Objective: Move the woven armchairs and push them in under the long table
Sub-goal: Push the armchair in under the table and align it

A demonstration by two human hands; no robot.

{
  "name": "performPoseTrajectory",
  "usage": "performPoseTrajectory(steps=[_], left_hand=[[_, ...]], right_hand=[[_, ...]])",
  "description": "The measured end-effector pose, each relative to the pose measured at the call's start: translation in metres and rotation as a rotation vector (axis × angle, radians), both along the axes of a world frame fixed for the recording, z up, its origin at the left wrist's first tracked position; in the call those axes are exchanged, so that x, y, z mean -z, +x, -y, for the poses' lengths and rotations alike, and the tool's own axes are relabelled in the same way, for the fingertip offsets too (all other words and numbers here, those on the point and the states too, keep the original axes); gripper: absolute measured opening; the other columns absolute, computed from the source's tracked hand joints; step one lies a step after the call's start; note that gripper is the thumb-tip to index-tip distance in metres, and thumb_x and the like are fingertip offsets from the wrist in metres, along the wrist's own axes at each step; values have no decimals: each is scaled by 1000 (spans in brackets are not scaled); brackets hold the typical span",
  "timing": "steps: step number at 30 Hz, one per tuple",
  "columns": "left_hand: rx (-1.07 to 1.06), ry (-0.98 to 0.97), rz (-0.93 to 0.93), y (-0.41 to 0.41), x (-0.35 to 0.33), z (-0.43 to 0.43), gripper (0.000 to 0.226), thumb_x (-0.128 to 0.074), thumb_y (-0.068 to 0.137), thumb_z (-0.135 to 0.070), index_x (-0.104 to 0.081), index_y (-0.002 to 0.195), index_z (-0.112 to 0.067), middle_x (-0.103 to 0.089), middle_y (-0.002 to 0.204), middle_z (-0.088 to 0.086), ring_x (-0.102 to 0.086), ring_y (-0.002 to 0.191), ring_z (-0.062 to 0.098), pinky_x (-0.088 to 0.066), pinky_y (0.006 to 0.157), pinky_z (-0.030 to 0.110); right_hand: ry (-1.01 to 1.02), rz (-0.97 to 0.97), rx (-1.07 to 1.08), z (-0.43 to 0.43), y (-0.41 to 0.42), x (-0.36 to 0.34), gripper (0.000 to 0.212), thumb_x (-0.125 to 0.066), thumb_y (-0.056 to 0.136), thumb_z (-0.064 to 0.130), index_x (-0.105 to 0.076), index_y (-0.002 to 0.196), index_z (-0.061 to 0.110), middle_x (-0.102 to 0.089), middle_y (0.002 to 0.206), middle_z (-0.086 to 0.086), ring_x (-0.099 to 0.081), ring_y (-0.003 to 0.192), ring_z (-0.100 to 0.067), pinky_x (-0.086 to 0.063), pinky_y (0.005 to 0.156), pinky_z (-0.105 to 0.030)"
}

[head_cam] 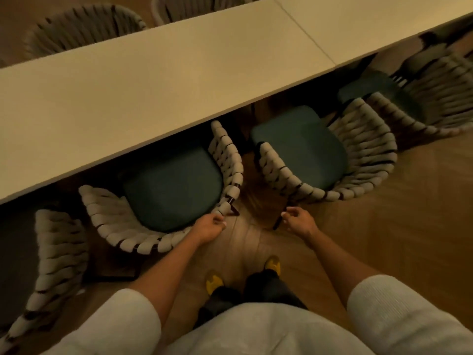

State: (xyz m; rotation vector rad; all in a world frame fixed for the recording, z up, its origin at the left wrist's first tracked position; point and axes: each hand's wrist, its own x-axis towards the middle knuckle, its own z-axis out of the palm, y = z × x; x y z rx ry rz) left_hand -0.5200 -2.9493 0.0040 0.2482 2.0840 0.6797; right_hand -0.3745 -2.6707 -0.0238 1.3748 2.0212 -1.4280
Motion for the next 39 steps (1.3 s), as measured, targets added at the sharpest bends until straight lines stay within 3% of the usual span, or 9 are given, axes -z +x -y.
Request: performPoseTrajectory(steps=[7,11,16,19,24,27,32,36,39], left_hand=[[195,11,-22,32,-15,-91,31,-58,102,-26,-65,131,-15,-63,123,-1,-54,105,8,-38,88,21],[216,-13,-7,39,-10,-153,29,-60,101,-28,-66,128,-19,-68,122,-1,-62,102,9,-46,77,17],[129,22,21,52,-2,-247,15,-65,96,-34,-69,110,-30,-73,101,-3,-71,96,17,-57,95,44],[82,56,14,60,1,-297,18,-66,95,-38,-70,111,-31,-75,100,-4,-71,98,16,-58,95,46],[-58,61,-25,67,-13,-352,23,-64,97,-37,-69,117,-28,-70,109,-2,-66,99,15,-57,88,37],[-150,52,-17,64,-16,-369,23,-61,98,-31,-64,121,-26,-68,104,-2,-66,91,15,-58,78,35],[-323,29,-5,21,44,-378,43,-65,78,-57,-67,116,-36,-71,116,-6,-68,103,15,-58,93,42],[-531,-42,-142,4,30,-409,31,-63,96,-40,-60,123,-26,-64,110,-3,-60,103,19,-49,94,32],[-672,-112,-248,-13,33,-415,34,-65,95,-42,-58,119,-20,-64,118,7,-61,111,30,-50,96,39]], right_hand=[[-45,-60,253,-91,96,-19,25,-65,100,26,-61,124,19,-68,111,-1,-69,102,-20,-59,93,-46],[-63,-99,361,-157,140,-17,23,-65,100,25,-61,122,19,-69,113,-6,-69,99,-20,-58,78,-37],[-88,-128,426,-253,177,-13,27,-66,99,28,-61,123,18,-70,112,-8,-71,102,-24,-59,84,-43],[-68,-131,454,-305,185,-20,25,-66,98,29,-61,121,19,-71,111,-7,-71,102,-24,-59,83,-42],[-37,-136,382,-370,168,-36,25,-65,100,26,-59,122,16,-68,93,-3,-67,91,-21,-56,77,-38],[-20,-131,310,-402,144,-32,34,-68,95,40,-62,123,20,-70,105,-1,-68,103,-21,-57,95,-46],[45,-121,162,-439,88,-34,32,-63,98,41,-61,125,24,-66,113,1,-63,105,-19,-55,98,-48],[118,-97,12,-472,35,-37,40,-62,100,39,-59,134,18,-61,117,4,-59,107,-15,-51,93,-36],[187,-43,-83,-504,-3,-31,44,-63,98,45,-58,135,21,-64,125,1,-61,113,-19,-53,98,-42]])
